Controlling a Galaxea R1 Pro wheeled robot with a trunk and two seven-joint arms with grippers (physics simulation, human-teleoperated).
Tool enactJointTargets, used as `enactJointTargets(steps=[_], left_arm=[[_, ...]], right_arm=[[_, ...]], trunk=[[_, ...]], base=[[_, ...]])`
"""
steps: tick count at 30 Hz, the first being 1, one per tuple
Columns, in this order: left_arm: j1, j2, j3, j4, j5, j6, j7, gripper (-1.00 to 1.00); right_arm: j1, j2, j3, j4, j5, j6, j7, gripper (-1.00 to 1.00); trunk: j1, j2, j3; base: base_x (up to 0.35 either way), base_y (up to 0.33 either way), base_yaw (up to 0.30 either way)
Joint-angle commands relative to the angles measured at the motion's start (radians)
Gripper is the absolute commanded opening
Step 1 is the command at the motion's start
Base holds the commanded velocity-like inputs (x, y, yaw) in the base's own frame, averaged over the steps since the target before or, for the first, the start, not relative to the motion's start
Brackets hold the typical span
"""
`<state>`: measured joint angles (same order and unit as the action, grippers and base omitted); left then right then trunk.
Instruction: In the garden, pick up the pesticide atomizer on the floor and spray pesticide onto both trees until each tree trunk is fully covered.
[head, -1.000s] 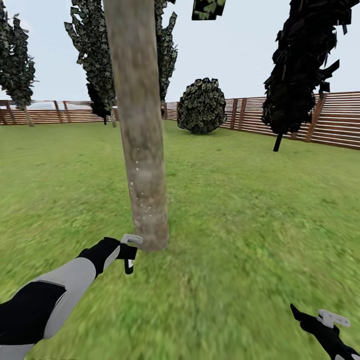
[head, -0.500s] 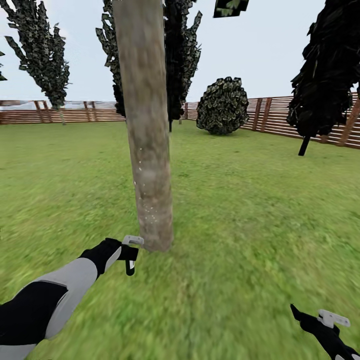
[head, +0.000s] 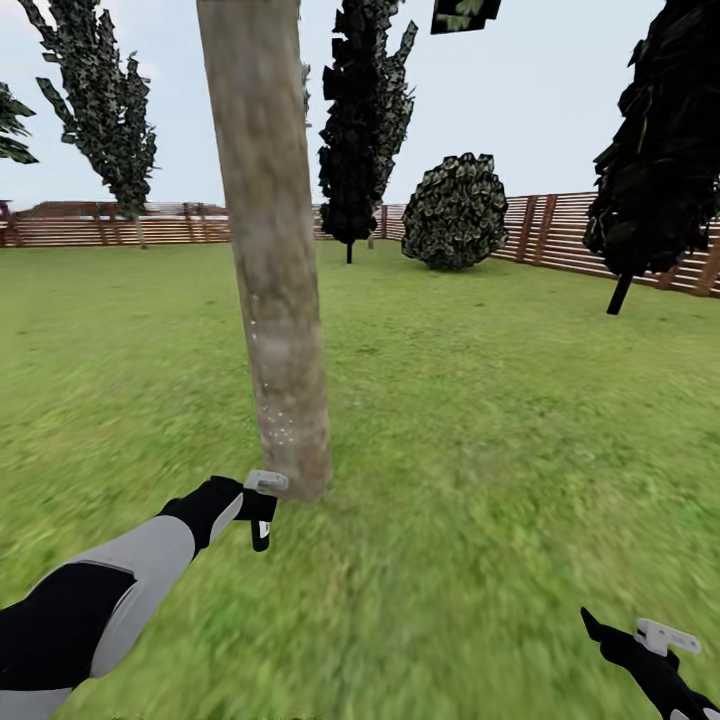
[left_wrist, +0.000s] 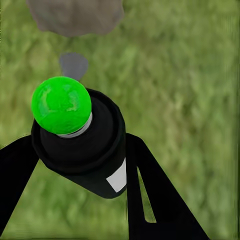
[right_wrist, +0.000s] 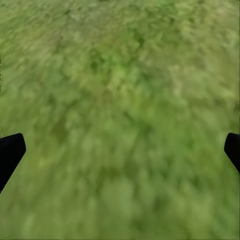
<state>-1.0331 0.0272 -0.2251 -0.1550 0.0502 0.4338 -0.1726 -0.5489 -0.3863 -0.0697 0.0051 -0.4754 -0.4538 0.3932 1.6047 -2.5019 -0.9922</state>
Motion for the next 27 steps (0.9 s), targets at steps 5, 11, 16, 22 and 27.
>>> enactJointTargets(steps=[5, 11, 16, 22, 27], left_arm=[[-0.001, 0.0, -0.008, -0.001, 0.005, 0.005, -0.002, -1.0], [-0.001, 0.0, -0.008, -0.001, 0.005, 0.005, -0.002, -1.0], [-0.001, -0.003, -0.009, -0.001, 0.005, 0.005, -0.002, -1.0], [-0.001, -0.004, -0.008, -0.001, 0.005, 0.005, -0.002, -1.0], [-0.001, -0.004, -0.009, -0.001, 0.005, 0.006, -0.002, -1.0]], right_arm=[[0.0, 0.0, -0.007, 0.001, -0.003, 0.0, 0.009, 1.0], [0.0, 0.0, -0.007, 0.001, -0.003, 0.0, 0.009, 1.0], [0.0, 0.0, -0.007, 0.001, -0.003, 0.0, 0.009, 1.0], [0.0, 0.0, -0.007, 0.001, -0.003, 0.0, 0.009, 1.0], [0.0, 0.0, -0.007, 0.001, -0.003, 0.0, 0.009, 1.0]], trunk=[[0.0, 0.0, -0.001], [0.0, 0.0, -0.001], [0.0, 0.0, -0.001], [0.0, 0.0, -0.001], [0.0, 0.0, -0.001]], base=[[0.0, -0.327, 0.273], [0.0, -0.251, 0.279], [0.0, -0.126, 0.279], [0.0, -0.288, 0.271], [0.0, -0.304, 0.077]])
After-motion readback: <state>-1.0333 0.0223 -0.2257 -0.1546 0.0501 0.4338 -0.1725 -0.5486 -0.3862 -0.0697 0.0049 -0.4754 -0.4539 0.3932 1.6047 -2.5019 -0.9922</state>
